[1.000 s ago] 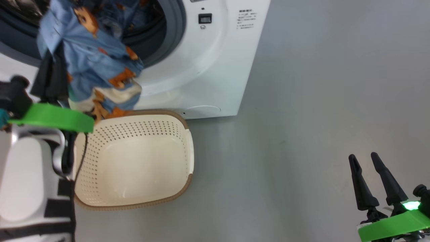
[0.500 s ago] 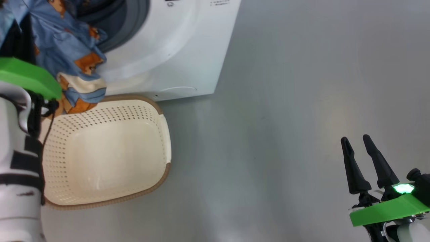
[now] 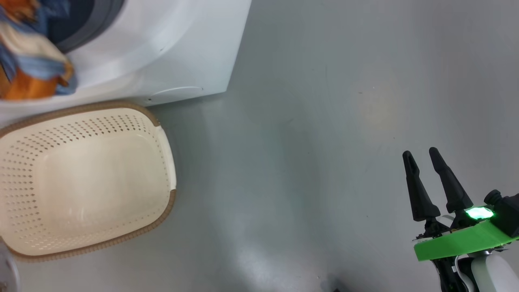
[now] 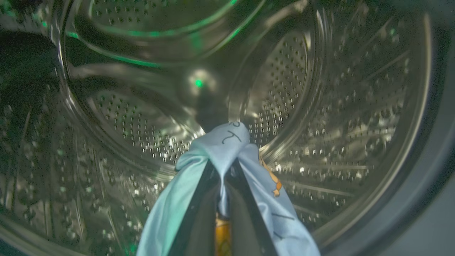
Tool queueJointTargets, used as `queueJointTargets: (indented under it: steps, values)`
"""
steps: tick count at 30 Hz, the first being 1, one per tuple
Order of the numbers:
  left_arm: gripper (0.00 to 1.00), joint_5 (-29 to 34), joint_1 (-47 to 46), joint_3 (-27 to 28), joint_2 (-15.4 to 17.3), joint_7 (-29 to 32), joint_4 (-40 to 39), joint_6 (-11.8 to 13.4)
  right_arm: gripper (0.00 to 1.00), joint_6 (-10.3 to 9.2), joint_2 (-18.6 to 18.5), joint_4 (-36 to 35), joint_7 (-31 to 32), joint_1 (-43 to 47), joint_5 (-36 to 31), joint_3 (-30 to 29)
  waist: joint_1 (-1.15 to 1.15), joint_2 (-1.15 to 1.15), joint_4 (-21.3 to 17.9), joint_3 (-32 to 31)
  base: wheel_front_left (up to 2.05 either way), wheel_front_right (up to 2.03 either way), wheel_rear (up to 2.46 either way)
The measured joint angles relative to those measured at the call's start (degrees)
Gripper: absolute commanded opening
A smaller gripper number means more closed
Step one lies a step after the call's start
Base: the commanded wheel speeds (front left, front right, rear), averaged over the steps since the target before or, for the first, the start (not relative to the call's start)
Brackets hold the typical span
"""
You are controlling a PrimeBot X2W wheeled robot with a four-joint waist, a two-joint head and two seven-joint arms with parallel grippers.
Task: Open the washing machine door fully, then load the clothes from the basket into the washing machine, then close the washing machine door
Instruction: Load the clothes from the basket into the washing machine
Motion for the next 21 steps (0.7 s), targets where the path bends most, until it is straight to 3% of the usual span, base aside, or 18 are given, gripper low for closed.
queueJointTargets:
  steps: [6,7,8,9,21]
  values:
    - [0.00,0.8,-0.9,-0.1,0.2,-0.1,-8.4,2.0,1.00,0.00,0.3,-0.1,0.0,-0.3,0.1,0.1,0.00,0.00,-0.8,1.7,0.00,0.00,0.00]
    - [0.14,0.7,-0.7,0.0,0.1,-0.1,-8.2,2.0,1.00,0.00,0.3,-0.1,0.0,-0.4,0.1,0.1,0.00,0.00,-0.9,1.9,0.00,0.00,0.00]
    - [0.46,0.7,-0.2,-0.1,0.1,-0.1,-7.6,2.0,1.00,0.00,0.3,-0.1,0.0,-0.5,0.1,0.2,0.00,0.00,-0.8,1.9,0.00,0.00,0.00]
    - [1.00,0.7,0.4,0.0,0.1,-0.1,-7.2,2.0,1.00,0.00,0.3,-0.1,0.0,-0.6,0.1,0.2,0.00,0.00,-0.8,1.9,0.00,0.00,0.00]
    - [1.00,-1.2,4.0,1.5,-1.5,-0.1,-6.1,2.7,1.00,0.00,0.0,-0.2,0.0,-0.9,0.1,0.3,-0.01,0.00,0.8,1.0,0.00,0.00,0.00]
